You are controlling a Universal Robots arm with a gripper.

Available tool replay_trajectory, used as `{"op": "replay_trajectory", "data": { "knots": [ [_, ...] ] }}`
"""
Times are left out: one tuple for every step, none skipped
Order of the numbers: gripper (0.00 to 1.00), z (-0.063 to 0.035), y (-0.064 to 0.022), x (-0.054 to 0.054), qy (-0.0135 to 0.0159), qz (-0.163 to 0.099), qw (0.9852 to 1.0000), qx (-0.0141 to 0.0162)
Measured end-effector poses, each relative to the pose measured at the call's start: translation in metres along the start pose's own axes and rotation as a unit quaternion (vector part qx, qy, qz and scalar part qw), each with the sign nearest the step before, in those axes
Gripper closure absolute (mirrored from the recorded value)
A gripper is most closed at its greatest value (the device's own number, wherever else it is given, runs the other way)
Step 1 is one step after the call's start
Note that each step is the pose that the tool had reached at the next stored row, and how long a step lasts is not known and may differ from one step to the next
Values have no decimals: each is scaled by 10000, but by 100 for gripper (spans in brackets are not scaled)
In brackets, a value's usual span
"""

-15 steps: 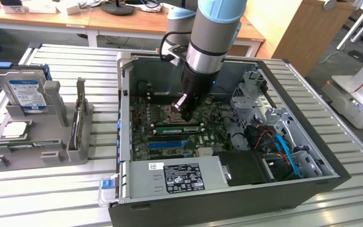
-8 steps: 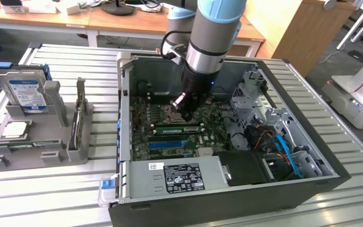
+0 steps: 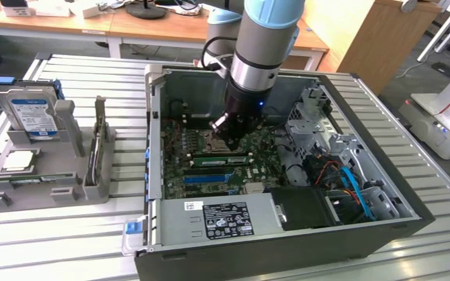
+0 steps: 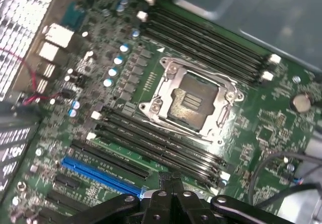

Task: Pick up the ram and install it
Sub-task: 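Press down the ram until it locks into place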

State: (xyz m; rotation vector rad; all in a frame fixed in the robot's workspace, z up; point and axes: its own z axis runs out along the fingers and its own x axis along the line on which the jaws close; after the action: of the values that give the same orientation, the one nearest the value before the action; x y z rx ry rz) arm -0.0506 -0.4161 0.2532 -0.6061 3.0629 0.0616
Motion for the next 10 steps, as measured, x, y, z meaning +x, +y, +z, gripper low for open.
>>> {"op": "replay_trajectory", "data": {
  "knots": [
    [89,0,0,0,-3,87,10000,2],
    [89,0,0,0,-6,174,9998,5],
    [89,0,0,0,-9,270,9996,7],
    [89,0,0,0,-12,358,9994,10],
    [89,0,0,0,-15,446,9990,12],
    [89,0,0,0,-18,534,9986,14],
    [89,0,0,0,-21,620,9981,16],
    [89,-1,0,0,-24,707,9975,19],
    [89,0,0,0,-27,789,9969,21],
    [89,0,0,0,-30,860,9963,22]
  ]
}}
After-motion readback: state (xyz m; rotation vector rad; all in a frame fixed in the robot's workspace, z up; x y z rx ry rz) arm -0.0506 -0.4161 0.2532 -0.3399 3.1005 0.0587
